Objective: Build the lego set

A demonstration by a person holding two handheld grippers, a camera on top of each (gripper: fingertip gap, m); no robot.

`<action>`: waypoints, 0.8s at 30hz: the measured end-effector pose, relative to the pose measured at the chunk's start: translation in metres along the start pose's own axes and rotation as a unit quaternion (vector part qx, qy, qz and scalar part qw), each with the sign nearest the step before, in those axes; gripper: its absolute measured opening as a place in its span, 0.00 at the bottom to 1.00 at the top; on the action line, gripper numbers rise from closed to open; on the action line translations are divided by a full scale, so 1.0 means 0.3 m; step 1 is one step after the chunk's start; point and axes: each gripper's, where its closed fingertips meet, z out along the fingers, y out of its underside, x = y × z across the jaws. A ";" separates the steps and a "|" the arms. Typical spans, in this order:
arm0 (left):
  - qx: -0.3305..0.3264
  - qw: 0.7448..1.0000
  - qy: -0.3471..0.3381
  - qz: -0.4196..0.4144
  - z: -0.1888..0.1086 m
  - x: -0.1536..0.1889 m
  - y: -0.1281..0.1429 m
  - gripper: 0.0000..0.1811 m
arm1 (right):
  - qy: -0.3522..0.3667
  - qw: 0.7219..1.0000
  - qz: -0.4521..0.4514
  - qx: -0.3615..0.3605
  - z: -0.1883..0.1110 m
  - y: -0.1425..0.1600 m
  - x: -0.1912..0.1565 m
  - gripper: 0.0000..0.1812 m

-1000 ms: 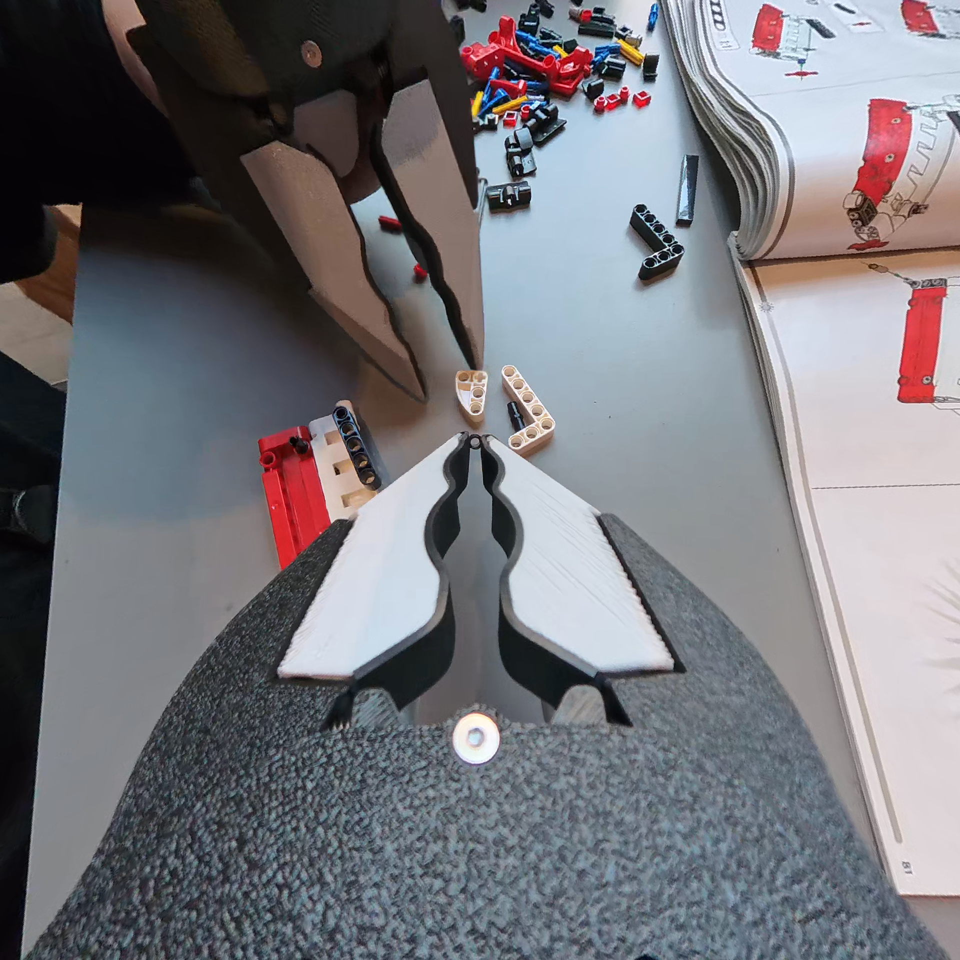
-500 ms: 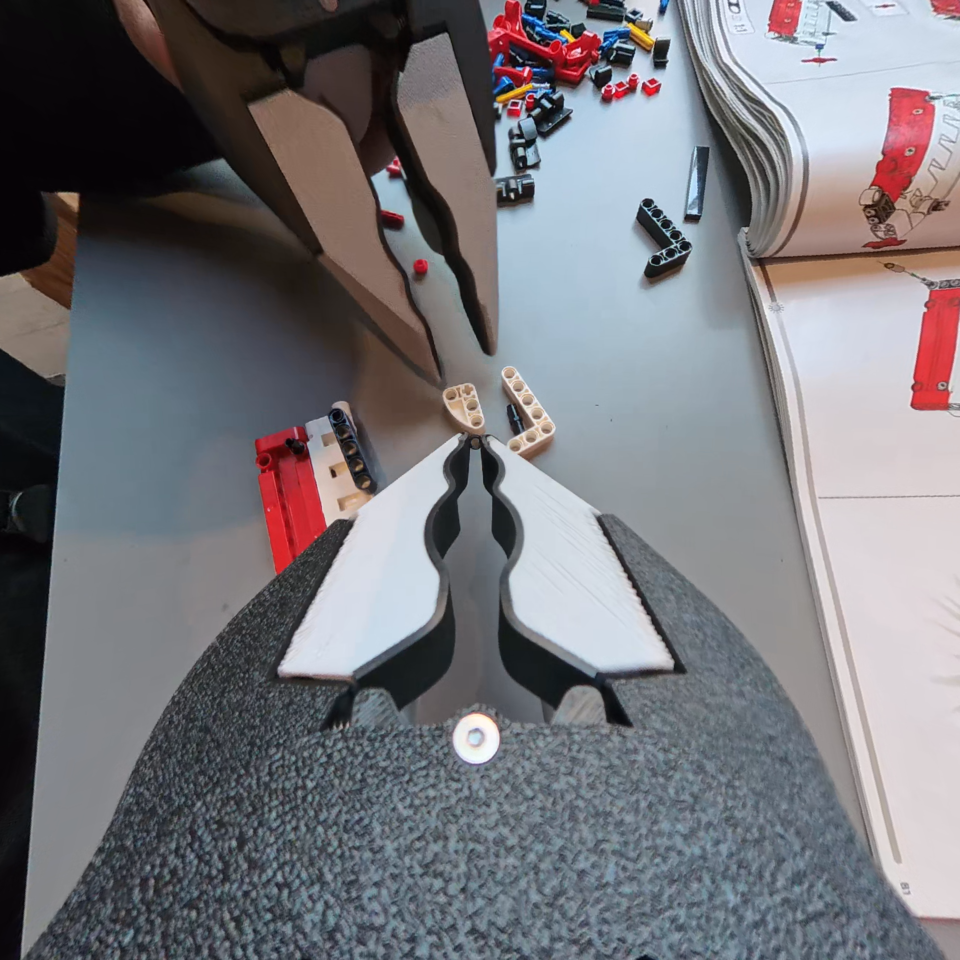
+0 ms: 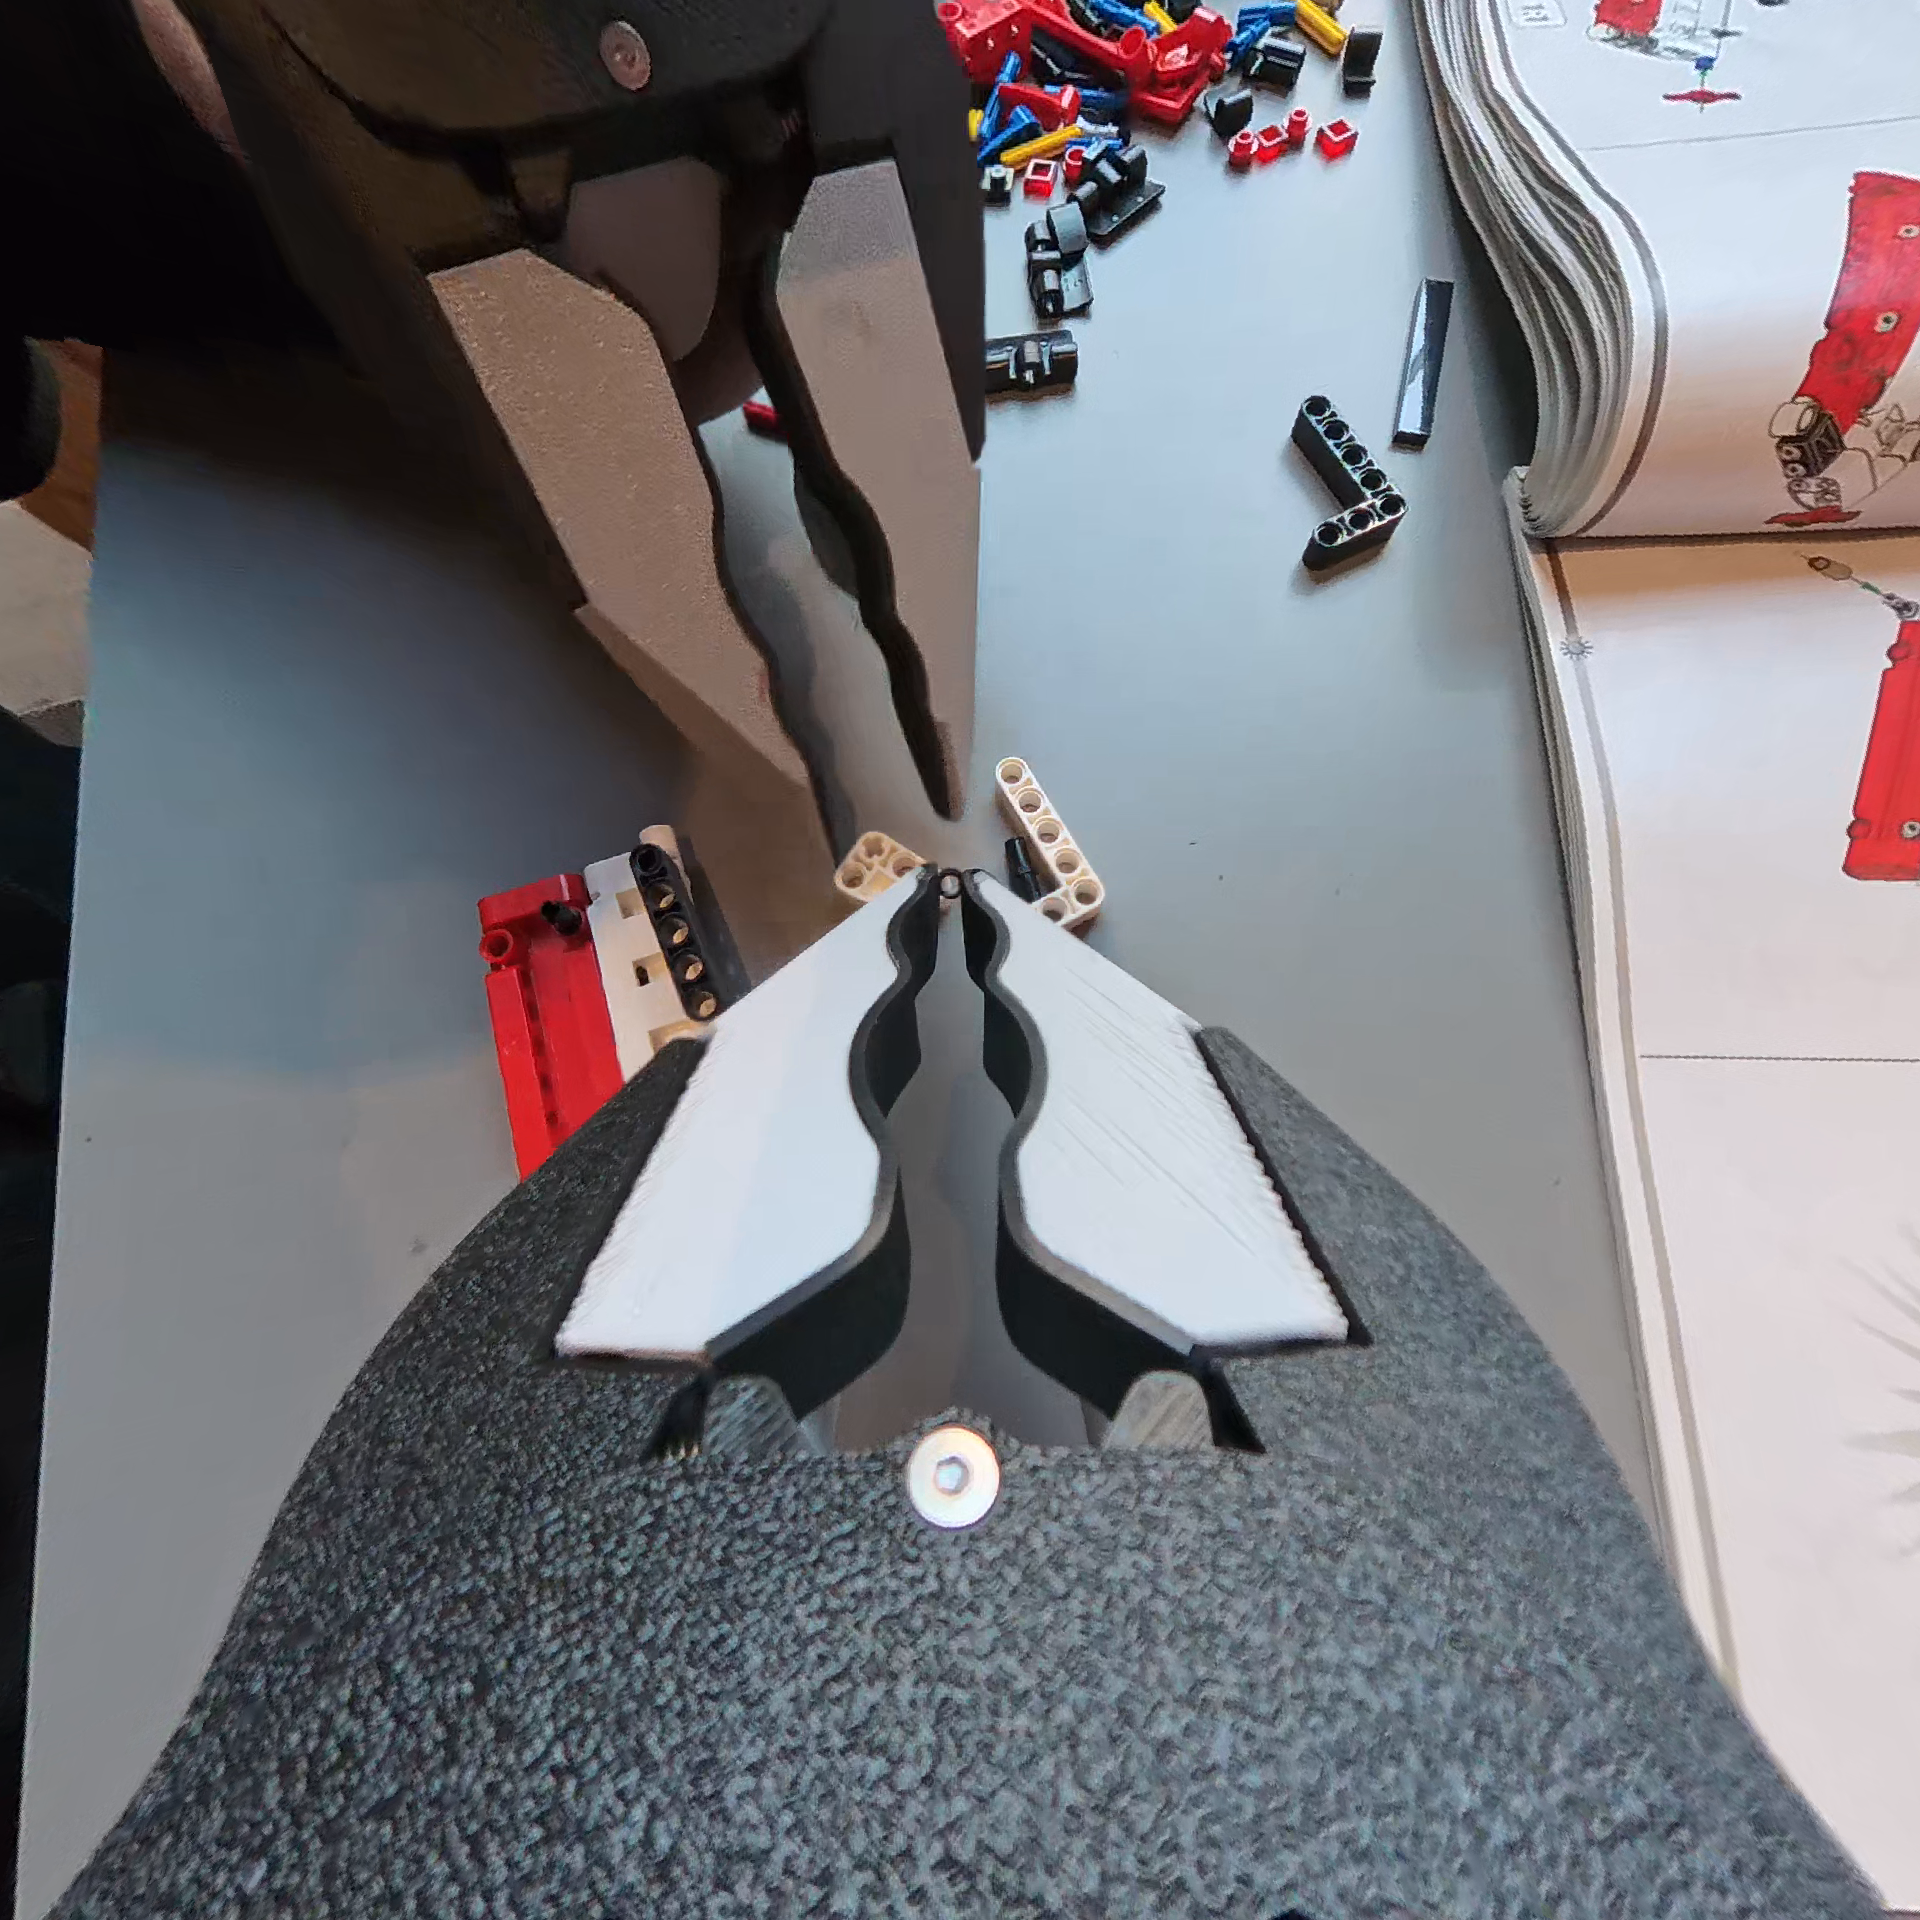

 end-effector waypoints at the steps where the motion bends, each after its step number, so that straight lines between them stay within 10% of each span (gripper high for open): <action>1: -0.006 1.000 -0.010 -0.006 0.008 -0.007 0.005 0.12 | -0.002 1.000 0.000 -0.002 0.002 -0.001 -0.001 0.02; 24: -0.027 0.999 0.039 -0.001 0.031 0.074 0.012 0.07 | 0.004 1.000 0.025 -0.010 0.005 0.054 -0.039 0.02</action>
